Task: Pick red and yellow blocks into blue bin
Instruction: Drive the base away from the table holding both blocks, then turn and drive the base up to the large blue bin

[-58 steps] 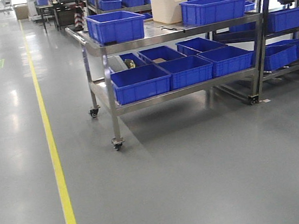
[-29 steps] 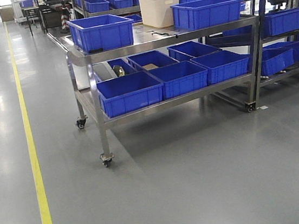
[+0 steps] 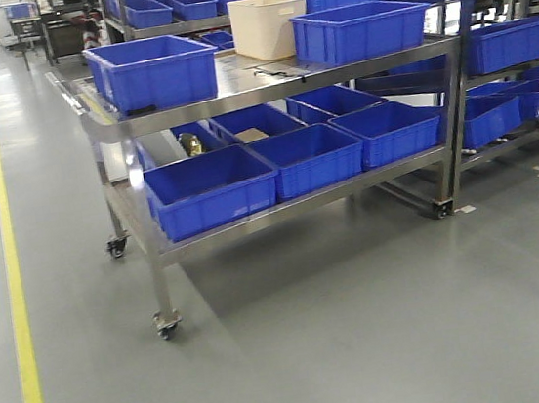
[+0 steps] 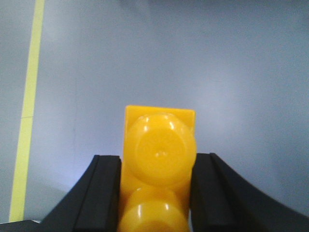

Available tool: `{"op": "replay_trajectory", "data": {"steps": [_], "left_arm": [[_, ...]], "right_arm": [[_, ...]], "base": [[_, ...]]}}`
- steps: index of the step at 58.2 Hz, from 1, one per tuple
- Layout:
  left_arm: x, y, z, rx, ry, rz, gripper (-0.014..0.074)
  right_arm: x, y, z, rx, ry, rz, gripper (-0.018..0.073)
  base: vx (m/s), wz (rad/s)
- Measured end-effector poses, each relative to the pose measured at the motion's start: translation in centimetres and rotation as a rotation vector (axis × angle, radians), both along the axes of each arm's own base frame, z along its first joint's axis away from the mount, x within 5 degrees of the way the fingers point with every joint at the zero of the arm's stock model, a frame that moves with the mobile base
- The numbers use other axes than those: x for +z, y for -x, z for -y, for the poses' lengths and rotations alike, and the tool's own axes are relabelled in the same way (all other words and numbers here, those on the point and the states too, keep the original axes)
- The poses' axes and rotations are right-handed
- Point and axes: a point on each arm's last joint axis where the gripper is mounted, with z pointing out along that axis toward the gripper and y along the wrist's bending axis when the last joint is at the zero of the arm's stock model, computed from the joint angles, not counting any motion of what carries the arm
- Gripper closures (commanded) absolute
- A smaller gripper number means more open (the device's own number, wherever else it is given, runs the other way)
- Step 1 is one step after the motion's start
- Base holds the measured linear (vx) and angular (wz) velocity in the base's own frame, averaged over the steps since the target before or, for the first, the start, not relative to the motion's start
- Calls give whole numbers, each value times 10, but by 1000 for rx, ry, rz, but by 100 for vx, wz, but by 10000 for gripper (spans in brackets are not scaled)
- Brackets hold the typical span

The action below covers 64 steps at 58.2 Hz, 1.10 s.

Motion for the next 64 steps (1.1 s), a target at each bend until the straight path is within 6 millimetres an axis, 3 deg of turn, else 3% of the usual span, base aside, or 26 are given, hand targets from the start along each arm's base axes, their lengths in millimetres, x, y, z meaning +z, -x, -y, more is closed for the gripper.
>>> {"op": "replay_trajectory", "data": {"steps": [64], "left_arm": [[0, 0, 0, 0, 0, 0, 359]], "right_arm": [[0, 0, 0, 0, 0, -1, 318]], "base": [[45, -33]]}}
